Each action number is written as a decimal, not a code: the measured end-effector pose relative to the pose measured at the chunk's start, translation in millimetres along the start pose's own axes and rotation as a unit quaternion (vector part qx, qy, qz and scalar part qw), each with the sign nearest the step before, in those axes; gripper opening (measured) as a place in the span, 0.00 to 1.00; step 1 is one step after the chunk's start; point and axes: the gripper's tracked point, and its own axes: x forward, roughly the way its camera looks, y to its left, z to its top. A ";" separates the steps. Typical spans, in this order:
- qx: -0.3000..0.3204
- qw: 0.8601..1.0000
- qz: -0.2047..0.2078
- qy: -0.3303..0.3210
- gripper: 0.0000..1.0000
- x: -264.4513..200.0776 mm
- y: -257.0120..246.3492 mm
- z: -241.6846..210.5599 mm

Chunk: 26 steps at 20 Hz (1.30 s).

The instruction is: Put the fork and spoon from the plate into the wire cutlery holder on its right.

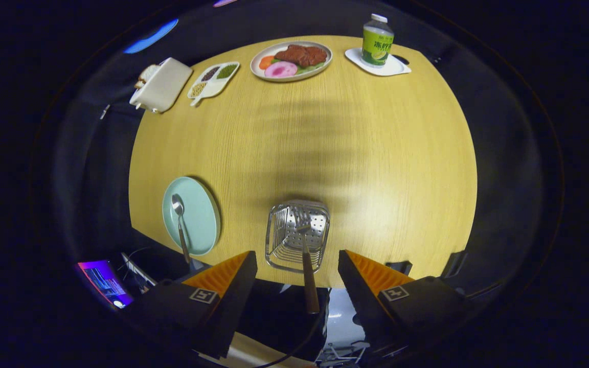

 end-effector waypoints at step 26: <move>-0.203 0.939 0.072 -0.267 0.99 16.0 294.1 -23.1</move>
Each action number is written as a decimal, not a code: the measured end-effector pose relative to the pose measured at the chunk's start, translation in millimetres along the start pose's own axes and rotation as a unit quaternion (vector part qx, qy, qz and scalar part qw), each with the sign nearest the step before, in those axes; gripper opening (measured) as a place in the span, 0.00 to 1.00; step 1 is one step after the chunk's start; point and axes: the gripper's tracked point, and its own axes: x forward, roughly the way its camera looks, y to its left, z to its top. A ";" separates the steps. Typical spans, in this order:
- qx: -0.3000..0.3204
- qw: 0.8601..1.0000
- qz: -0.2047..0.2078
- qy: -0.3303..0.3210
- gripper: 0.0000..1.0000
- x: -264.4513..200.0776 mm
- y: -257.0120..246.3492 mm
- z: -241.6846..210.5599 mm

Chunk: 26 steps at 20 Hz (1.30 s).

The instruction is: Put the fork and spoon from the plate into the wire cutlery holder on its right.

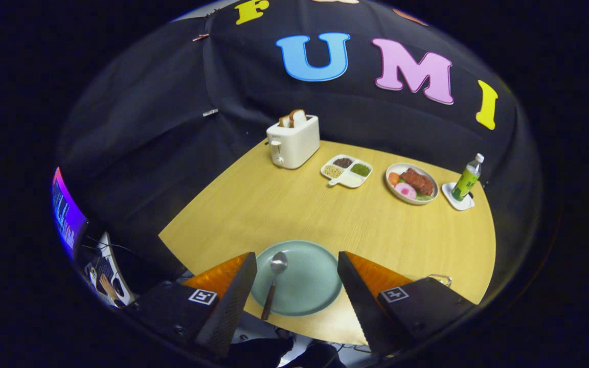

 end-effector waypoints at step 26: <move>0.034 0.938 -0.043 0.342 0.48 123.7 20.9 -158.4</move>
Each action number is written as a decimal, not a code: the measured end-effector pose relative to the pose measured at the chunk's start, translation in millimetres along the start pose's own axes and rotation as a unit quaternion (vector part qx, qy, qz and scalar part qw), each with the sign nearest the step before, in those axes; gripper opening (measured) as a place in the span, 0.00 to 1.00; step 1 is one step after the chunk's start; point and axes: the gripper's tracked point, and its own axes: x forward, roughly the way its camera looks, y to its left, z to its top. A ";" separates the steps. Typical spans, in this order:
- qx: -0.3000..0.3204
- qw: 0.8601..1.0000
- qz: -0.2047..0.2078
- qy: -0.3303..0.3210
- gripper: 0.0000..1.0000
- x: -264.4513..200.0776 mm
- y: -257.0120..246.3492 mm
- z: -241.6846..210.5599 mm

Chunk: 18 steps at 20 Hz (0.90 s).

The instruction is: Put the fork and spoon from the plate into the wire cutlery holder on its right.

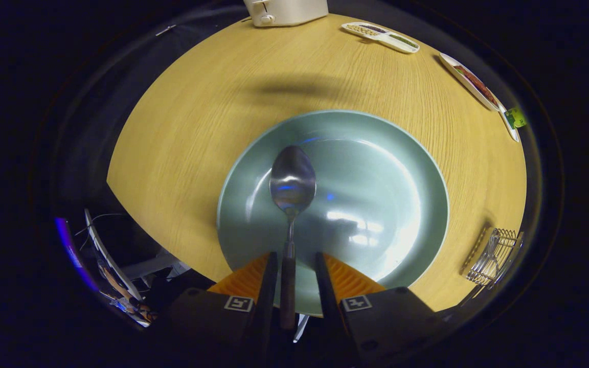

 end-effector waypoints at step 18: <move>-0.046 0.994 0.093 -0.015 0.09 -64.2 -10.5 6.0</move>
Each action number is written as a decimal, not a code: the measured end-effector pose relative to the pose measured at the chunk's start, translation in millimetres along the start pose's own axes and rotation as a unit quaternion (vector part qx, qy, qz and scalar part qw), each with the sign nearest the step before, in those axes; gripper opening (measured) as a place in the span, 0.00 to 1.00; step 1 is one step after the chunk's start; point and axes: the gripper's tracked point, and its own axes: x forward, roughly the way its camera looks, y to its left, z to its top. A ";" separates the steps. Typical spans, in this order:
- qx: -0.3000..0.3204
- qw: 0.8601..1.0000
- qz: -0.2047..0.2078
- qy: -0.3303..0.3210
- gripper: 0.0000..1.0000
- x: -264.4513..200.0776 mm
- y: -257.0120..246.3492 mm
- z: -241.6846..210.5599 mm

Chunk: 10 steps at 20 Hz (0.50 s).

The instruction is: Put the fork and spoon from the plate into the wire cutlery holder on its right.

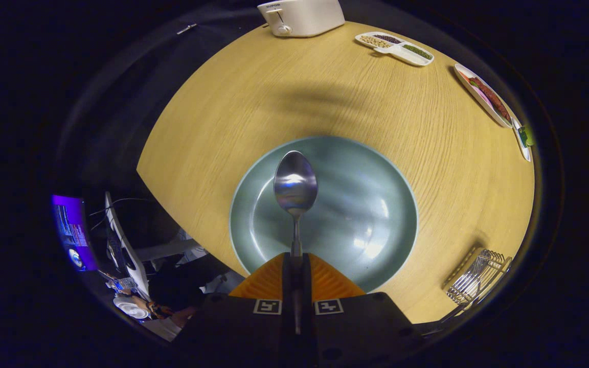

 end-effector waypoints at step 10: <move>0.010 0.999 0.002 -0.031 0.09 -137.0 -54.9 -32.8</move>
